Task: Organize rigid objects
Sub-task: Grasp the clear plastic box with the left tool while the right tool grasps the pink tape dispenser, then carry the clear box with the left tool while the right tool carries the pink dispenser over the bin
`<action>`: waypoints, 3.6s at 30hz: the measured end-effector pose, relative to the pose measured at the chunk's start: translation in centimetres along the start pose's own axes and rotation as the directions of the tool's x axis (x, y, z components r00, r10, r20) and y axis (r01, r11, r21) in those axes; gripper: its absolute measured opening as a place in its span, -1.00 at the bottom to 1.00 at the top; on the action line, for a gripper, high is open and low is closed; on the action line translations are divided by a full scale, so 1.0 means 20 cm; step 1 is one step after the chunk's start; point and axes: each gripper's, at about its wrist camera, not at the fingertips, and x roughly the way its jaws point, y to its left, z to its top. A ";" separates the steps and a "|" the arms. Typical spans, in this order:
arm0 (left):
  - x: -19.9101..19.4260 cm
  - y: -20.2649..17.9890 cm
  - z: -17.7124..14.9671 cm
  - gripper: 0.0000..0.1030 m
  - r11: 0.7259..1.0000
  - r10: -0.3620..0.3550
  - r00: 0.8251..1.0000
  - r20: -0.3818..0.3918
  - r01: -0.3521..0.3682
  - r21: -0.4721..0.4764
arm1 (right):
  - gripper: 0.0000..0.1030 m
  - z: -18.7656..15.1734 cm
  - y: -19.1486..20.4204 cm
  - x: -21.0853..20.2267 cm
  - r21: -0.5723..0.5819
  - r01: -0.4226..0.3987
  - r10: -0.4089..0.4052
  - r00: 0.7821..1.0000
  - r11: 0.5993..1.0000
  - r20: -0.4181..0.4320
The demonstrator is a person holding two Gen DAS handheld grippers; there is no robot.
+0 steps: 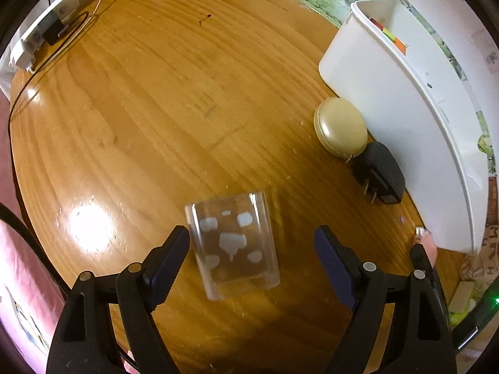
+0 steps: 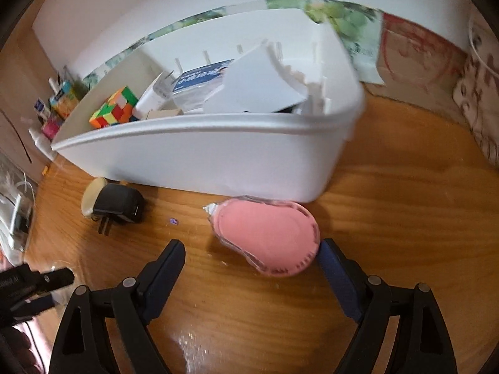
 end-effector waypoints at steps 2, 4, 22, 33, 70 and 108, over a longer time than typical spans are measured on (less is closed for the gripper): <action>0.03 -0.02 0.03 0.64 1.000 0.009 1.000 -0.003 -0.009 -0.008 | 0.73 0.01 0.02 0.02 -0.026 0.035 -0.035 0.999 0.999 0.015; 0.05 -0.05 0.05 0.64 0.999 0.023 1.000 -0.006 -0.023 -0.025 | 0.73 0.02 0.04 0.04 -0.045 0.067 -0.066 0.997 0.997 0.028; 0.11 -0.18 0.13 0.25 0.984 0.163 0.983 -0.078 -0.167 -0.052 | 0.59 0.13 0.05 0.13 -0.004 0.163 -0.163 0.986 0.987 0.041; 0.08 -0.15 0.12 0.03 0.985 0.152 0.987 -0.059 -0.156 -0.067 | 0.58 0.09 0.03 0.08 0.015 0.142 -0.143 0.988 0.990 0.053; -0.61 -0.05 -0.10 0.02 0.997 -0.033 0.992 0.121 0.024 0.069 | 0.57 -0.04 0.15 -0.41 0.102 -0.080 0.074 0.995 0.992 0.061; -0.92 -0.42 0.15 0.02 0.807 -0.478 0.748 0.460 0.168 0.566 | 0.57 0.23 0.27 -0.68 -0.100 -0.024 0.078 0.812 0.995 0.579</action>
